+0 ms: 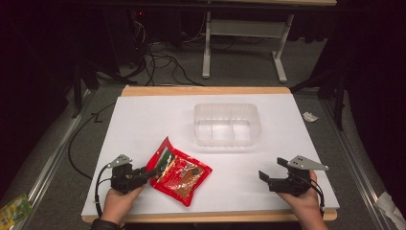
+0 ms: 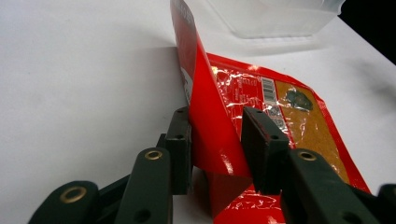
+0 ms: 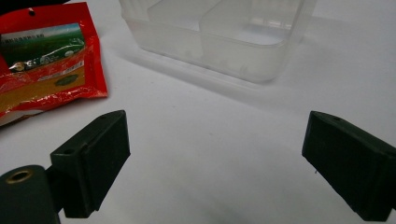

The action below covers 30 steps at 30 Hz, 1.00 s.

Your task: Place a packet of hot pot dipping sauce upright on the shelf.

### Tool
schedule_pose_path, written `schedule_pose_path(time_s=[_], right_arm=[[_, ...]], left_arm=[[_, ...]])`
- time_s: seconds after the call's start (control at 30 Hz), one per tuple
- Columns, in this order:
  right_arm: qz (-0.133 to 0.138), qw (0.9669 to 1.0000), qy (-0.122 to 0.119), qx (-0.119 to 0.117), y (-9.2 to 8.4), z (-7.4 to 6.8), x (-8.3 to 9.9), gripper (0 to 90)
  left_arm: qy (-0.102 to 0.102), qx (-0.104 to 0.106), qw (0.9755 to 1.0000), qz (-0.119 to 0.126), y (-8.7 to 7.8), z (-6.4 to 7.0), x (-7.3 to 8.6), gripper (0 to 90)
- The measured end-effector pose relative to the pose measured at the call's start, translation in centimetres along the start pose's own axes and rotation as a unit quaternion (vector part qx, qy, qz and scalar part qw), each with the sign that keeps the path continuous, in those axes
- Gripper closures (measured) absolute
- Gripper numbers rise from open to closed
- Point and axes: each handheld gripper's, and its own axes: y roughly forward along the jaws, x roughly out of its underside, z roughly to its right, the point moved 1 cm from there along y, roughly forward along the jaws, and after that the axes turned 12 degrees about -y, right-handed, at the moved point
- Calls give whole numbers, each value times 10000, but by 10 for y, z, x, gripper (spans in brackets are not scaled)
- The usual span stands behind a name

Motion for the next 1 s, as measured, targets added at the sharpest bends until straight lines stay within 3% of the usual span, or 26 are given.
schedule_pose_path(time_s=[0.47, 0.77, 0.8, 0.87, 1.0], right_arm=[[14, 10000, -34, -72, 5, -2, -4, 79], [11, 10000, -28, -92, 6, -3, -4, 79], [20, 9999, -15, -97, 6, -3, -4, 78], [21, 10000, 4, -94, 6, -3, -4, 78], [30, 9999, 25, -98, 6, -3, -4, 81]], left_arm=[[232, -325, 9987, -323, 10, 4, 10, 624], [284, -546, 9978, -256, 10, 5, 10, 805], [310, -580, 9975, -242, 9, 5, 9, 876], [453, -616, 9969, -198, 9, 8, 8, 887], [549, -593, 9967, -65, 7, 14, 7, 890]])
